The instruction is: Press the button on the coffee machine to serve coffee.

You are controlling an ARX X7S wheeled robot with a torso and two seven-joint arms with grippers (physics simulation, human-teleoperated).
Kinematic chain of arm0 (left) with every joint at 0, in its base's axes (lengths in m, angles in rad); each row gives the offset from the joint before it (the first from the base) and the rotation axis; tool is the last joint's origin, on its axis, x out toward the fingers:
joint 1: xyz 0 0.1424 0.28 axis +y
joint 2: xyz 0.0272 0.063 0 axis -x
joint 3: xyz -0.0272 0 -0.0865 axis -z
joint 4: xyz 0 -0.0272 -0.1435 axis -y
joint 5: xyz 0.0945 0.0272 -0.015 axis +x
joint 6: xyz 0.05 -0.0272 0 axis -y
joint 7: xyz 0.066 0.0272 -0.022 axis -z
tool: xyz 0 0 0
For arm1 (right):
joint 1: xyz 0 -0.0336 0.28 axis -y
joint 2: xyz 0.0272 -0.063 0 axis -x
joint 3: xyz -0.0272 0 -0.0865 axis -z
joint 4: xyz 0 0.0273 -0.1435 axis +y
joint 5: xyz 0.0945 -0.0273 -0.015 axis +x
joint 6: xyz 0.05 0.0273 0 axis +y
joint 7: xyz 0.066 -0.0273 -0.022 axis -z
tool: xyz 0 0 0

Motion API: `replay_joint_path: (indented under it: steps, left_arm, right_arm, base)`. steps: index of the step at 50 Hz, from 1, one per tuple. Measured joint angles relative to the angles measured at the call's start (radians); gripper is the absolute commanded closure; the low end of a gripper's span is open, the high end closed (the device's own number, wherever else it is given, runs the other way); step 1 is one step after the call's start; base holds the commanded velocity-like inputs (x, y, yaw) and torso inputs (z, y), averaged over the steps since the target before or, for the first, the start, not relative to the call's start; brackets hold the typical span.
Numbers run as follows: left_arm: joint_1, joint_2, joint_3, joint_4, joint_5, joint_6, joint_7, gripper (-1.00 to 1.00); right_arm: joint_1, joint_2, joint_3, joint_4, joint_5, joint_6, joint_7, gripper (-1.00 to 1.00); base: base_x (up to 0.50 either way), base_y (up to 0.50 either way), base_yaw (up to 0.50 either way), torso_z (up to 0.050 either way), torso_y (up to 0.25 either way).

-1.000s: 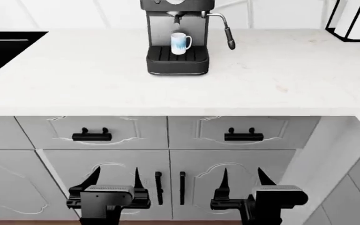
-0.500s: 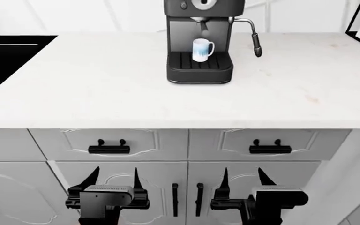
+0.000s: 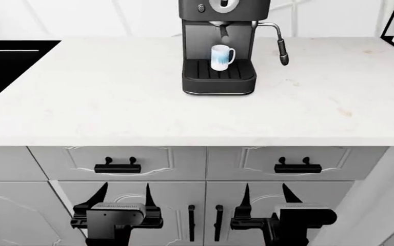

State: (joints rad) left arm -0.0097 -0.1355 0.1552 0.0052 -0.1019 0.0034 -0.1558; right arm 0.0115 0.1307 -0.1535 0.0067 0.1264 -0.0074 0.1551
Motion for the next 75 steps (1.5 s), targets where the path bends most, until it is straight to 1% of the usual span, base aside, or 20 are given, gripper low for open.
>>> replay_joint_path:
  steps: [4,47,64,69,75]
  left_arm:
    - [-0.001,-0.003,0.002,-0.003,0.0,-0.001,-0.006,-1.0]
    - [-0.008,-0.022,0.039,-0.007,-0.008,0.024,-0.043,-1.0]
    - [-0.007,-0.028,0.035,0.004,-0.04,0.023,-0.052,-1.0]
    - [-0.01,-0.033,0.033,0.066,-0.057,-0.03,-0.065,-1.0]
    - [-0.031,-0.05,0.017,0.195,-0.106,-0.165,-0.086,-1.0]
  right_arm:
    - [0.0,0.003,-0.003,0.0,0.002,0.001,0.004,-1.0]
    - [0.006,0.028,-0.037,0.004,0.023,0.001,0.033,-1.0]
    - [0.01,0.034,-0.045,0.004,0.042,0.002,0.039,-1.0]
    - [0.008,0.045,-0.034,-0.069,0.053,0.05,0.062,-1.0]
    - [0.017,0.078,-0.022,-0.204,0.068,0.159,0.09,-1.0]
  base:
    - [0.0,0.0,0.0,0.008,0.0]
    - [0.0,0.0,0.0,0.05,0.0]
    - [0.0,0.0,0.0,0.0,0.0]
    - [0.0,0.0,0.0,0.0,0.0]
    - [0.0,0.0,0.0,0.0,0.0]
